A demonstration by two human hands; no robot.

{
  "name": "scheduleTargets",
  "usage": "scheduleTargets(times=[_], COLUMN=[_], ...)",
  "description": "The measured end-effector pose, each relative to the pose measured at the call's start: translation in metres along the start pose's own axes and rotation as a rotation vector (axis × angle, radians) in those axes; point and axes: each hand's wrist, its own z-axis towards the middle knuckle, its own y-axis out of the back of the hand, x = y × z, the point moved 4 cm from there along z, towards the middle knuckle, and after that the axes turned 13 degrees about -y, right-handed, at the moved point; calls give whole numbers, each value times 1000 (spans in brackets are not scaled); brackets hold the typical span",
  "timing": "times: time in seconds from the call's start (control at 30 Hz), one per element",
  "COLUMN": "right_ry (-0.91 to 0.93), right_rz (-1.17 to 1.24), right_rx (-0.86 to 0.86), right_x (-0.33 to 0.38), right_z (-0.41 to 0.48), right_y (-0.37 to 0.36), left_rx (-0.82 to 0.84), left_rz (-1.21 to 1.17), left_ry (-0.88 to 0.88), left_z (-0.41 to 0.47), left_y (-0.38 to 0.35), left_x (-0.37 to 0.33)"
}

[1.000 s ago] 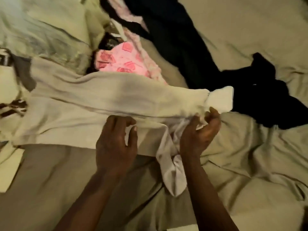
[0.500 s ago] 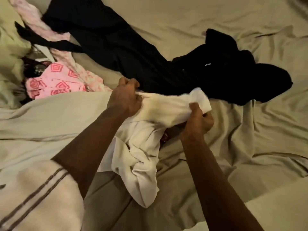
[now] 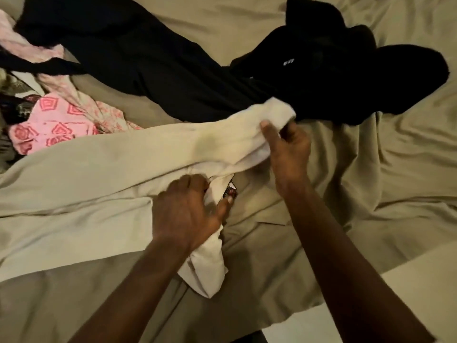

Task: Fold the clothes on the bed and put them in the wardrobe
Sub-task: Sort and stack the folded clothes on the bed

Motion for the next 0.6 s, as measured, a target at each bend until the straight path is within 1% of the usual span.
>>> scheduleTargets(times=[0.07, 0.1, 0.23, 0.33, 0.47, 0.6], right_ry=[36, 39, 88, 141, 130, 153], right_rz=[-75, -111, -239, -265, -278, -325], right_rx=[-18, -24, -44, -91, -94, -90], right_x=[9, 11, 20, 28, 31, 32], right_z=[20, 29, 49, 57, 68, 70], right_y=[-5, -8, -19, -25, -33, -35], left_rx=[181, 204, 110, 103, 186, 246], left_rz=[146, 170, 133, 137, 144, 98], left_ry=[-37, -40, -21, 18, 16, 10], left_z=[-13, -15, -7, -6, 2, 22], left_y=[-20, -26, -24, -24, -38, -21], left_x=[-13, -17, -26, -36, -43, -52])
